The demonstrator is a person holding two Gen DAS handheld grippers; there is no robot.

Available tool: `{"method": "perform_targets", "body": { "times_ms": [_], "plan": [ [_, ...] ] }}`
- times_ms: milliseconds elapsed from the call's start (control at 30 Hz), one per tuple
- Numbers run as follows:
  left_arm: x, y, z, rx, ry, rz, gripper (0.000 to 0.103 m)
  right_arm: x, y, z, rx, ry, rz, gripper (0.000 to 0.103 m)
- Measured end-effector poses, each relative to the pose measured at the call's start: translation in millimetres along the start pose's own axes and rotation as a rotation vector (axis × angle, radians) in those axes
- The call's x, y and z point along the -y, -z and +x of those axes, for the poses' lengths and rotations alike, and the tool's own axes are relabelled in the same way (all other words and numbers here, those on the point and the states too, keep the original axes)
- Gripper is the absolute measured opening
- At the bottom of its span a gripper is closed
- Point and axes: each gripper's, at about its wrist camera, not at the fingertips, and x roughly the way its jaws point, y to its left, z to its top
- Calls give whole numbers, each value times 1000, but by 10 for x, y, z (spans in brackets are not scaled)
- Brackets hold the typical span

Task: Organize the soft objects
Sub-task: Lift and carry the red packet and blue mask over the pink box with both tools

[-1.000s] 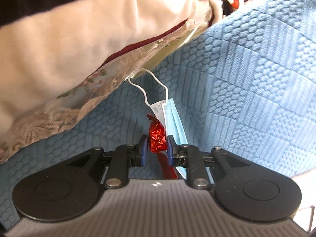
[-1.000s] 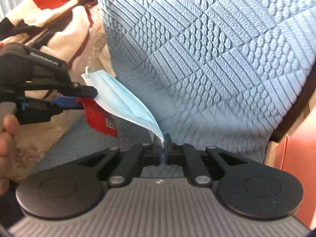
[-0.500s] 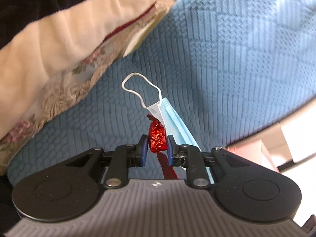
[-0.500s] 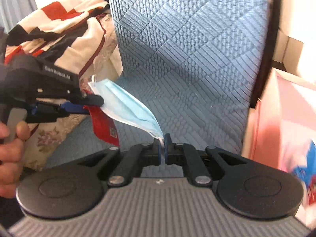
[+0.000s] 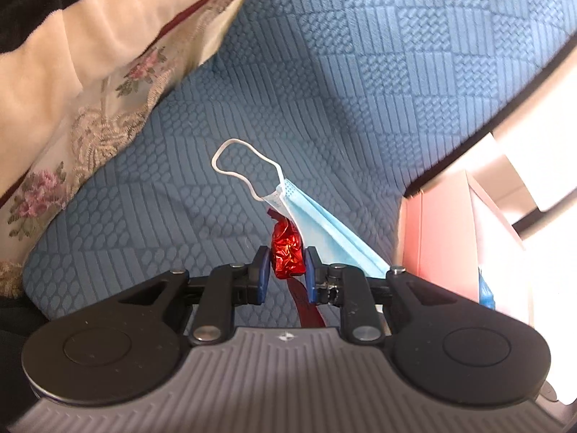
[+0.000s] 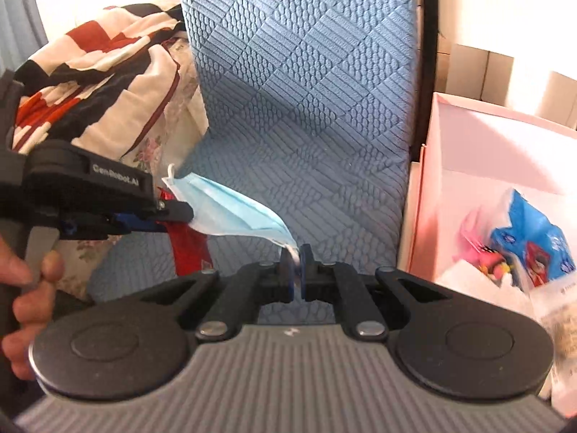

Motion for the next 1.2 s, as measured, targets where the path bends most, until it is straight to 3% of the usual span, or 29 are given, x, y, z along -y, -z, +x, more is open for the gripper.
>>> {"method": "perform_targets", "body": {
  "times_ms": [333,600,1200],
  "plan": [
    [355,14,-204,13,67,75,24,179,-140,-416,97,30,32,6],
    [901,-104,-431,68,117,179,24,419,-392,-718,180,74,58,7],
    [2160,99,-519,58,239,341,24,1191,-742,-1419,281,175,97,7]
  ]
}}
